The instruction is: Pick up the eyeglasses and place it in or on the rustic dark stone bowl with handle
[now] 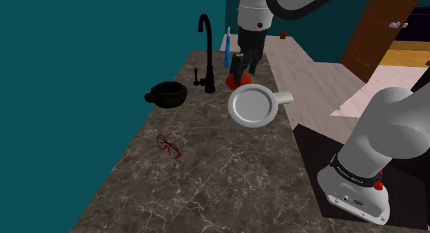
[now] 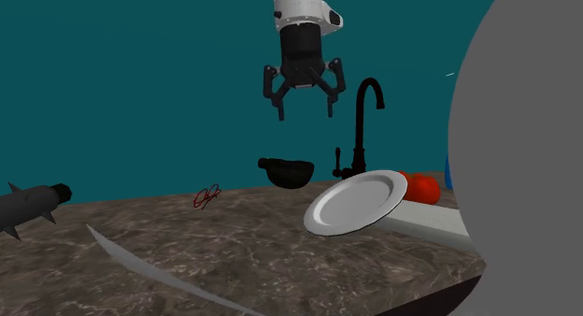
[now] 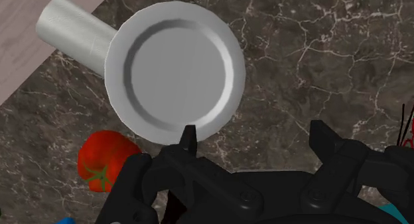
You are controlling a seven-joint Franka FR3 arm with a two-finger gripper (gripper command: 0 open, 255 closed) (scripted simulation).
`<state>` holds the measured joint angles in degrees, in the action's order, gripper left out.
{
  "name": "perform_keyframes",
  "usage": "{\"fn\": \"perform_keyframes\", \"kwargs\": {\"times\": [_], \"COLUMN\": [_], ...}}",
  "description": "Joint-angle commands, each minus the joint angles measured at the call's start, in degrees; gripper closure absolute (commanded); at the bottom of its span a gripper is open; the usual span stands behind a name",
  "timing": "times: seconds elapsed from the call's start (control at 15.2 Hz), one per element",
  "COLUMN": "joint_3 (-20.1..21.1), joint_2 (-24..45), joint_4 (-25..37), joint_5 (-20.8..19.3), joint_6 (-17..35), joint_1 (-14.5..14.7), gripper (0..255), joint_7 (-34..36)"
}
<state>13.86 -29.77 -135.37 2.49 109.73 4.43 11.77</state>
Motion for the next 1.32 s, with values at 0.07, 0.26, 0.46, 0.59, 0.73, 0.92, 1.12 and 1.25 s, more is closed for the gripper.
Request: {"fn": "perform_keyframes", "kwargs": {"times": [0.07, 0.26, 0.46, 0.59, 0.73, 0.92, 1.12, 1.25], "joint_3": [3.0, 6.0, 9.0, 10.8, 12.5, 14.6, 16.0, 16.4], "joint_2": [4.3, 9.1, 14.4, 18.2, 22.1, 28.4, 35.1, 39.6], "joint_4": [1.4, 3.2, 5.6, 7.5, 9.7, 13.6, 18.2, 21.6], "joint_5": [0.3, 0.1, -1.0, -2.3, -3.9, -7.2, -11.1, -13.8], "joint_6": [2.9, 5.8, 8.4, 10.0, 11.3, 12.8, 13.6, 13.8], "joint_1": [0.6, 1.2, 1.6, 1.9, 2.2, 3.1, 4.6, 6.1], "gripper": [0, 0, 0, 0, 0, 0, 0, 0], "joint_7": [3.5, 7.3, 11.4, 14.2, 17.3, 22.0, 26.9, 29.9]}}
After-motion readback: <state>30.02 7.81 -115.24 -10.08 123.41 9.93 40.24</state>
